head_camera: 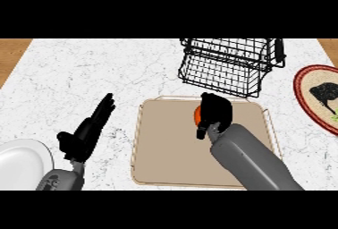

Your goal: Pick the squash from the tray and place it in the tiered basket

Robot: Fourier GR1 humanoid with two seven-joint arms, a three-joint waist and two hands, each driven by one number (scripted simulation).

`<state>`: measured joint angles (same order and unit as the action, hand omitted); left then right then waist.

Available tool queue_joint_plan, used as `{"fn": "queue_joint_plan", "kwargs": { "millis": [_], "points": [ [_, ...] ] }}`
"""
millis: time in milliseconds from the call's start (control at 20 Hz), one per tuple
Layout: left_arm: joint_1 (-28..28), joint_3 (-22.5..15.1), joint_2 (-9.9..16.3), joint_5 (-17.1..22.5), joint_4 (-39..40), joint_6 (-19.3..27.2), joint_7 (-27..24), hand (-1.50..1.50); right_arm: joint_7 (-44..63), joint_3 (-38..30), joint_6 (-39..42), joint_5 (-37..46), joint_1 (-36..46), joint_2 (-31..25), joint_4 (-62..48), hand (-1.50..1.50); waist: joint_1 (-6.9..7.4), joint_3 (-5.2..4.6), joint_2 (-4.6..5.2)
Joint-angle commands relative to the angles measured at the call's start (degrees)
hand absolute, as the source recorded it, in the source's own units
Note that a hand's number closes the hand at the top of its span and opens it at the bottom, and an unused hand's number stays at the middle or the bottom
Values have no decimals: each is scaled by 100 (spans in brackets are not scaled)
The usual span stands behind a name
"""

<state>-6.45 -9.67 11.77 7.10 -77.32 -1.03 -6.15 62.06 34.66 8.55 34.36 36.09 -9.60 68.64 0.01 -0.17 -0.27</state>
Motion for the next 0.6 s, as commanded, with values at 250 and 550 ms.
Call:
{"fn": "queue_joint_plan", "kwargs": {
  "millis": [250,550],
  "points": [
    [-66,186,-133,-200,-76,-179,107,0,-323,-349,-51,1010,-580,341,561,150,1,17,21],
    [-139,325,-170,-180,262,-281,-136,0,-1550,-1025,-89,877,-926,-744,435,150,-62,18,26]
  ]
}}
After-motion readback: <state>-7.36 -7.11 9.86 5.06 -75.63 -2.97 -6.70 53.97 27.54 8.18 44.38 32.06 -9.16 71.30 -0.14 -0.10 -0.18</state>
